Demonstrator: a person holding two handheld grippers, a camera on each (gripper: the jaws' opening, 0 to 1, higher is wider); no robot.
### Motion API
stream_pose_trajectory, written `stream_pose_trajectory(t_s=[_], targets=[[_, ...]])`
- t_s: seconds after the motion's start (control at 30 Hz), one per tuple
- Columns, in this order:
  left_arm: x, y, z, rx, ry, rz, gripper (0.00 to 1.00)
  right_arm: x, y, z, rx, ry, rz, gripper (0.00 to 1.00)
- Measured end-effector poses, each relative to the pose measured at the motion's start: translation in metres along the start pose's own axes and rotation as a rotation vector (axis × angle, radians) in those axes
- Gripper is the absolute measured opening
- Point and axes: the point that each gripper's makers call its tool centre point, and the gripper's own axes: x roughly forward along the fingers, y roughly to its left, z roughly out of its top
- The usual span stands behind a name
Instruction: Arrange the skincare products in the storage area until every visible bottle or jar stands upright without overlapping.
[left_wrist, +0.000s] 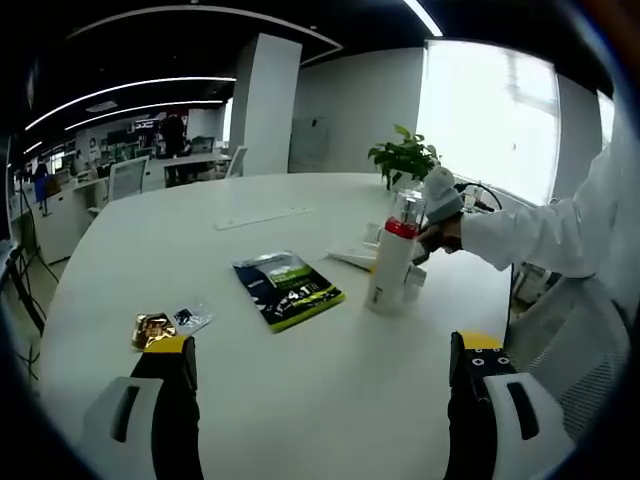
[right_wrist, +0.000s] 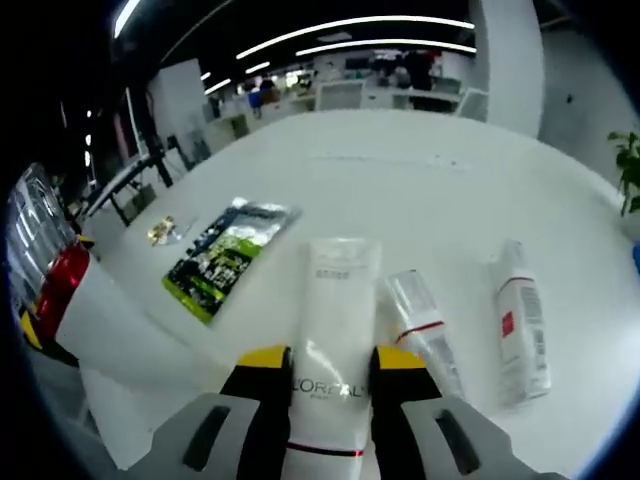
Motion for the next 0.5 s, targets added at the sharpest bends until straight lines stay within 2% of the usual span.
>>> stream_pose_trajectory(t_s=[0.1,0.3,0.4,0.5], targets=[[0.000,-0.003,0.000,0.001,0.001,-0.004,0.99,-0.006,0.001,-0.001,0.028,-0.008,0.001,0.23],[-0.001,-0.006,0.000,0.003,0.004,-0.006,0.99,-0.011,0.004,-0.010,0.143,-0.014,0.042,0.23],[-0.001,-0.010,0.001,0.004,0.002,-0.008,0.99,-0.015,0.001,-0.011,0.156,-0.018,0.038,0.23],[0.000,-0.010,0.003,0.005,-0.001,-0.005,0.99,-0.020,0.006,-0.013,0.204,-0.023,0.060,0.23]])
